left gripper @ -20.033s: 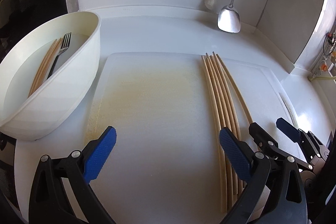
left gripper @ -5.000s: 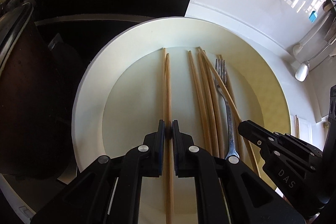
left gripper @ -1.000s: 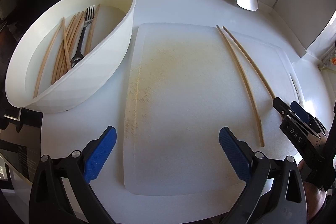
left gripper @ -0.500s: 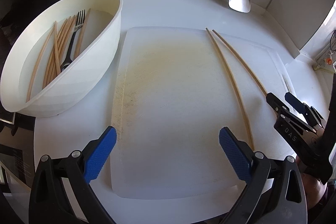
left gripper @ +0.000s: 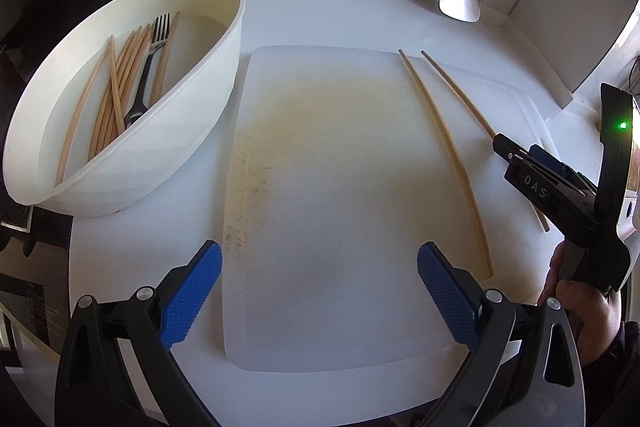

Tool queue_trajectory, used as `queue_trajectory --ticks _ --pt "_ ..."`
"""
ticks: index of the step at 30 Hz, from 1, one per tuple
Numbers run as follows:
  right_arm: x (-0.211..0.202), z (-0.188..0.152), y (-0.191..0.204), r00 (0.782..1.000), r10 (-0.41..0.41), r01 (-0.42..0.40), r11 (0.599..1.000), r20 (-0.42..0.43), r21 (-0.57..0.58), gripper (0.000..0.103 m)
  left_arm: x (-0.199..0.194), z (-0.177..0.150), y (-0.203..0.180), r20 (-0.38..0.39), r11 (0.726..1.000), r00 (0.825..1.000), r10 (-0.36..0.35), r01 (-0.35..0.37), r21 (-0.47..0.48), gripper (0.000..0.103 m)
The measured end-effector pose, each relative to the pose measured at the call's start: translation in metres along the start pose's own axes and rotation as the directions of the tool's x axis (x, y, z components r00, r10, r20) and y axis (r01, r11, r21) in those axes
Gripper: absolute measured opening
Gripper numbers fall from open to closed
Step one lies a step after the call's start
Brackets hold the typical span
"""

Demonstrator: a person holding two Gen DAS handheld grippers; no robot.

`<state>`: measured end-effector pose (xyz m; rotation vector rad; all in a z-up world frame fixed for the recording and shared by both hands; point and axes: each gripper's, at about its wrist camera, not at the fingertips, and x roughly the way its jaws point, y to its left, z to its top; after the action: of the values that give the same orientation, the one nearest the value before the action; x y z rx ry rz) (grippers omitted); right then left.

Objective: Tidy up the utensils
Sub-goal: 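Lower both open tools around the last two chopsticks on the board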

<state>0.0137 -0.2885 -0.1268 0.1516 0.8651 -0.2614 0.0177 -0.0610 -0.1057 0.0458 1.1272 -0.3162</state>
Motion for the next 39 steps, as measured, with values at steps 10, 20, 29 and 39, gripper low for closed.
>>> queue_trajectory --ticks 10,20,29,39 --pt "-0.002 -0.001 -0.020 0.998 -0.064 0.064 0.998 0.002 0.022 0.059 0.000 -0.002 0.000 0.001 1.000 1.000 -0.013 0.013 0.010 0.096" --pt "-0.010 -0.009 -0.026 1.000 -0.022 0.022 1.000 -0.001 -0.022 0.059 -0.005 0.009 -0.019 0.036 0.998 0.998 -0.057 0.056 0.027 0.096" --pt "-0.006 -0.004 -0.033 0.997 0.069 -0.072 0.990 -0.030 -0.121 0.059 0.011 0.028 -0.054 0.101 0.998 0.993 -0.053 0.056 -0.019 0.096" --pt "0.000 0.003 -0.044 0.981 0.180 -0.191 0.951 -0.068 -0.244 0.059 0.036 0.027 -0.087 0.120 0.992 0.991 0.065 -0.051 -0.116 0.096"
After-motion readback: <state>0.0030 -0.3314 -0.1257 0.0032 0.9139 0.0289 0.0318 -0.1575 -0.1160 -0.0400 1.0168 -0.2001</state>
